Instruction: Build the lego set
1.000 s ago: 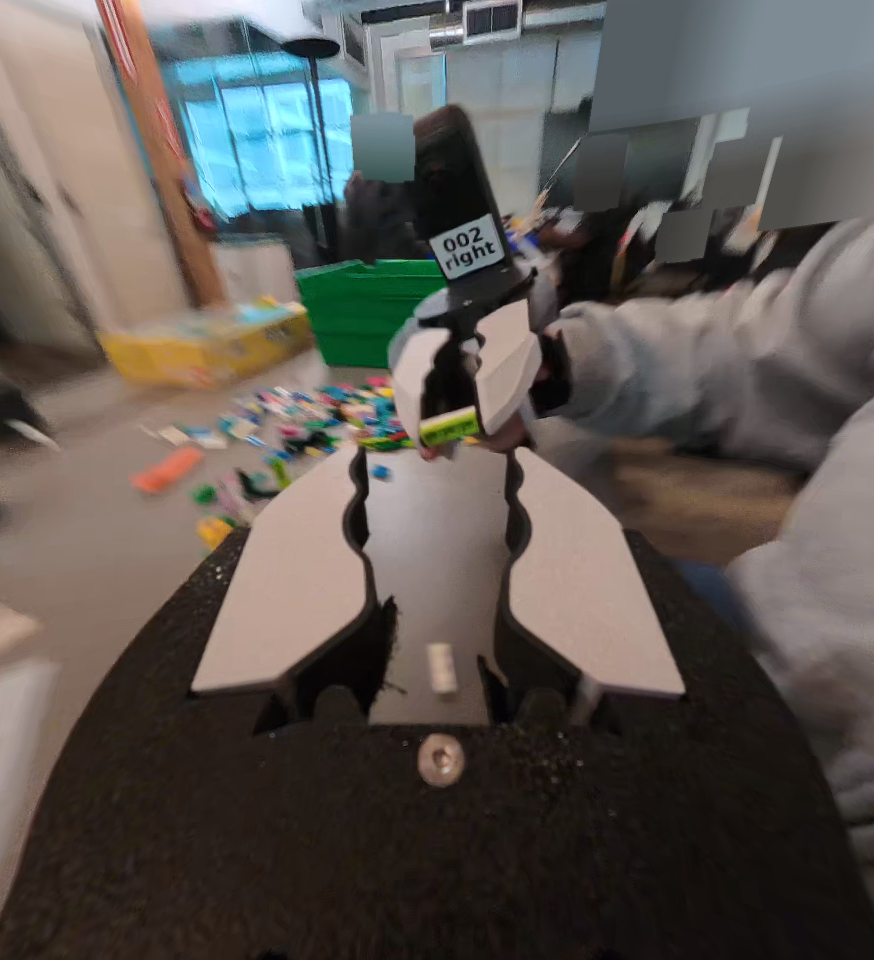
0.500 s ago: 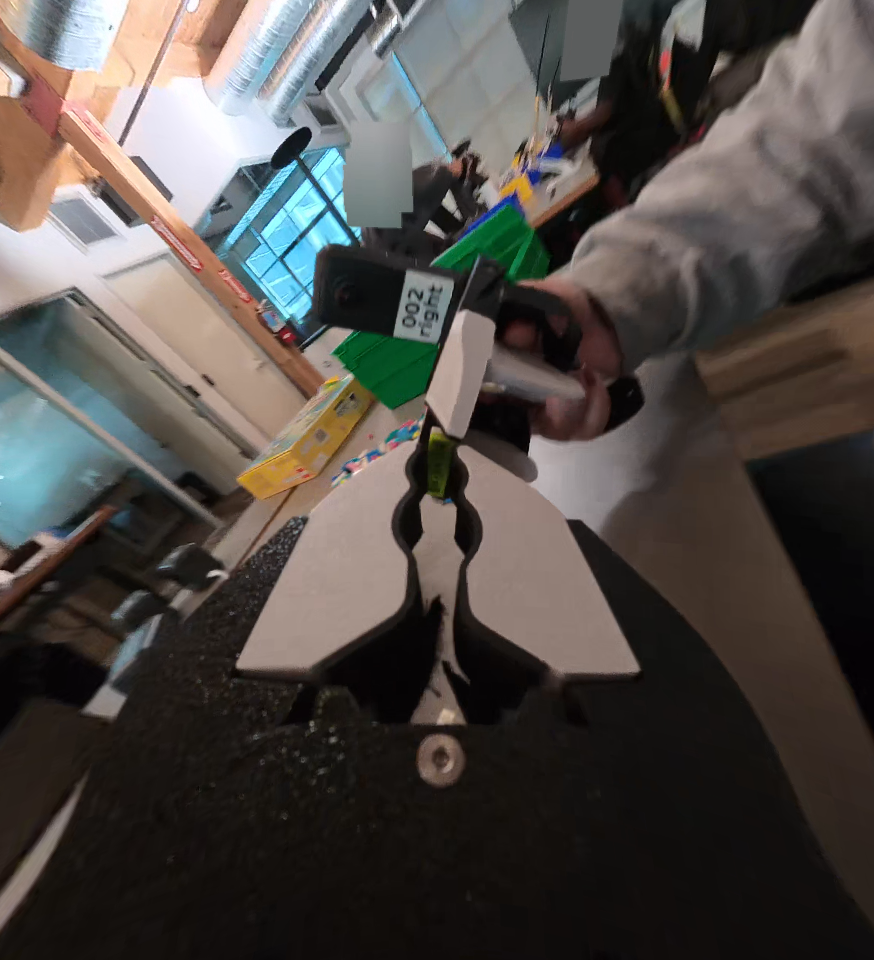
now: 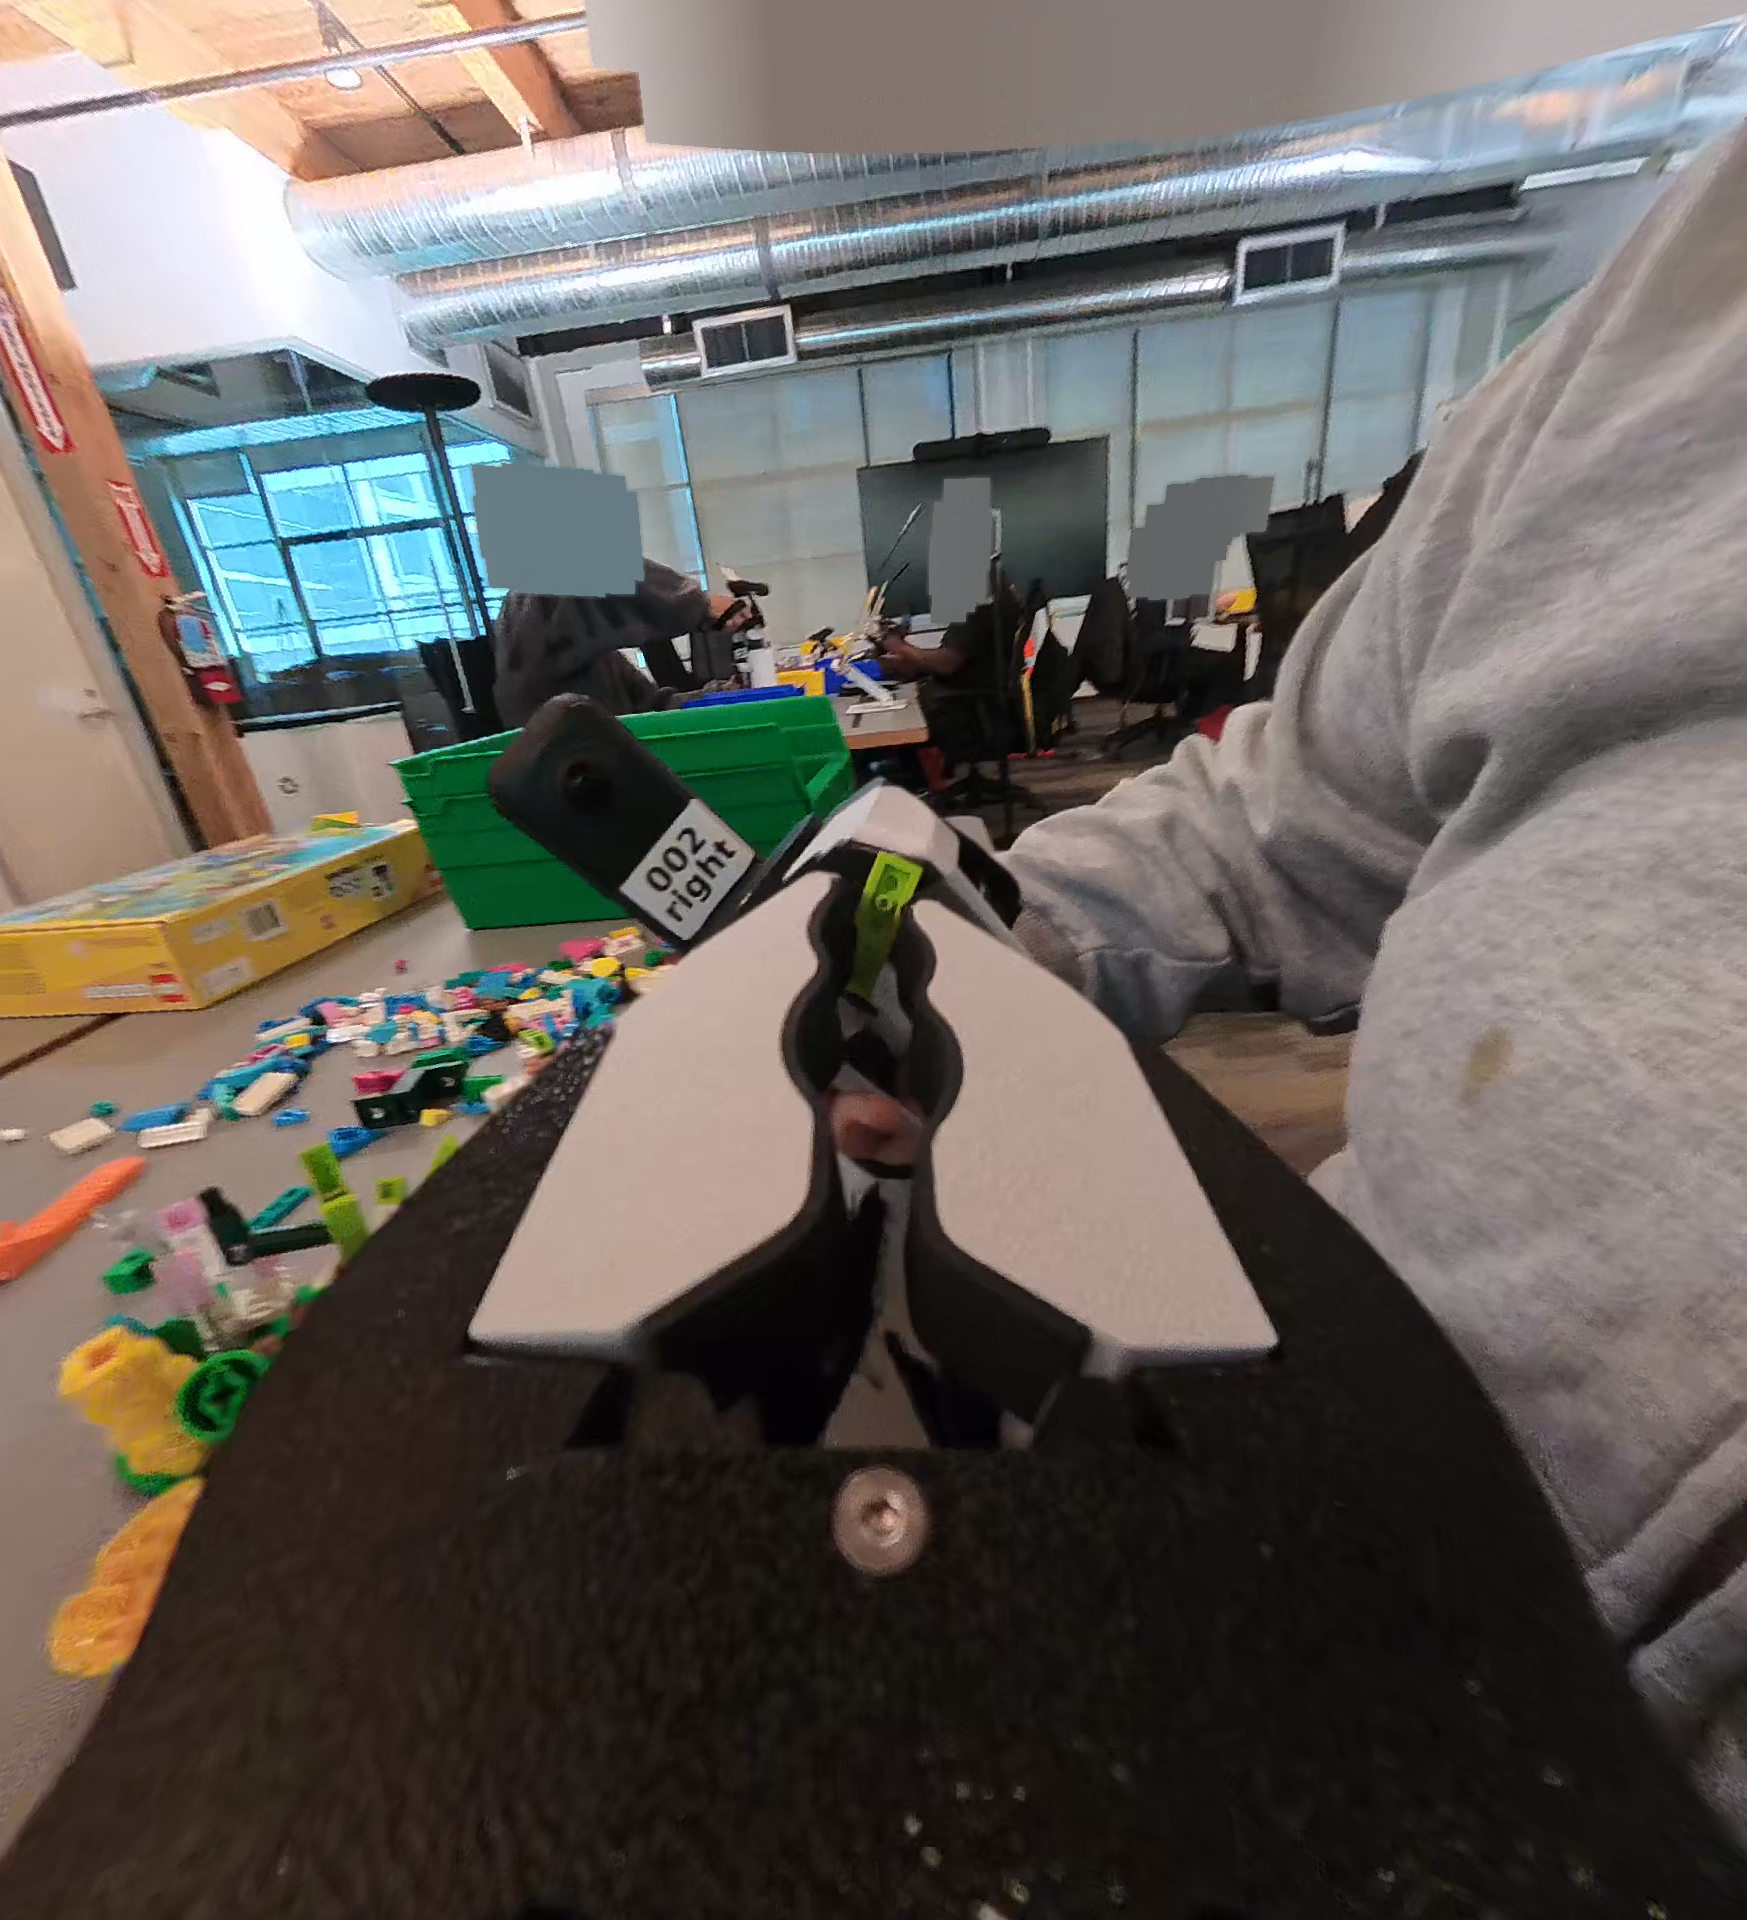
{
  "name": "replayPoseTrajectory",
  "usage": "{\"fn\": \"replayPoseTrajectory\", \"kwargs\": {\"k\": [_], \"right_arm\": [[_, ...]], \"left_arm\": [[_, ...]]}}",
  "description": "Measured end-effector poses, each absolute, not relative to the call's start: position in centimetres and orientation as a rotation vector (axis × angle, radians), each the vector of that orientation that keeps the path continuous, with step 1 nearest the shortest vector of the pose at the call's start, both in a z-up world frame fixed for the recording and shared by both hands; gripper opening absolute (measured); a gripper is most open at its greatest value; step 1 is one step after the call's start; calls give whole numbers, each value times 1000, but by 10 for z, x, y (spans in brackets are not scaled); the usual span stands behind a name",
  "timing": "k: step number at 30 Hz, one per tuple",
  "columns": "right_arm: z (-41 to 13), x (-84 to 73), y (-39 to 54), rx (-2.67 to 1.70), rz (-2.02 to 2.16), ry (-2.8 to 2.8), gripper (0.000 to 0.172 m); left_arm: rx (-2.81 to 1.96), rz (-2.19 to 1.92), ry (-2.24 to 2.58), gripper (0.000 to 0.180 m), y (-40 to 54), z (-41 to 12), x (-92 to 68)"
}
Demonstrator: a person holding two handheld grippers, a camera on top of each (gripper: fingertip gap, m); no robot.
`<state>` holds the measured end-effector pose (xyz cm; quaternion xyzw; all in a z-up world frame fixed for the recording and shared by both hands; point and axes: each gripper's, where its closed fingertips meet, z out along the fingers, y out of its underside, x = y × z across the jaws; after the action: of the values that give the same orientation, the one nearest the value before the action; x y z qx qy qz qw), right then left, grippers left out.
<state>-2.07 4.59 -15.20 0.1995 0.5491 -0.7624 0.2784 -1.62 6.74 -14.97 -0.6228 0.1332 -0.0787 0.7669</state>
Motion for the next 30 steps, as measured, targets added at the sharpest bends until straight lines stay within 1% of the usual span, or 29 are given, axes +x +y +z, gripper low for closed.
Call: {"fn": "replayPoseTrajectory", "kwargs": {"k": [5,6,8,11,12,13,14,16,19,21,23,24,25,26,30], "right_arm": [[-158,-19,49,459,-2077,1574,20],[-155,-19,58,427,-2099,1603,0],[-139,-35,80,514,-2241,1546,0],[-142,-60,103,700,-2392,1758,0],[-143,-64,105,725,-2433,1856,4],[-144,-66,104,735,-2457,2002,17],[-147,-66,101,705,-2461,2187,26],[-151,-59,87,526,-2415,2616,33],[-159,-49,69,153,-2224,3157,43],[-163,-47,63,-37,-2105,3366,44],[-164,-47,60,-130,-2082,3443,42],[-165,-49,59,-134,-2063,3468,37],[-164,-51,59,-132,-2069,3489,27],[-163,-51,59,-140,-2092,3492,24],[-159,-56,58,-26,-2144,3485,24]], "left_arm": [[-1294,-361,191,8,65,-148,-18],[-1240,-435,110,7,58,-141,-30],[-1234,-476,19,7,51,-146,-52],[-1306,-475,8,7,59,-153,-49],[-1328,-499,-6,7,64,-156,-47],[-1341,-538,-36,7,68,-157,-47],[-1339,-605,-73,7,70,-157,-47],[-1333,-745,-162,7,73,-157,-48],[-1318,-925,-238,7,75,-157,-44],[-1328,-999,-267,7,76,-159,-40],[-1334,-1041,-281,7,77,-162,-38],[-1318,-1070,-291,7,77,-162,-37],[-1296,-1096,-302,7,77,-160,-37],[-1284,-1110,-310,7,76,-160,-38],[-1216,-1067,-322,7,76,-154,-43]]}}
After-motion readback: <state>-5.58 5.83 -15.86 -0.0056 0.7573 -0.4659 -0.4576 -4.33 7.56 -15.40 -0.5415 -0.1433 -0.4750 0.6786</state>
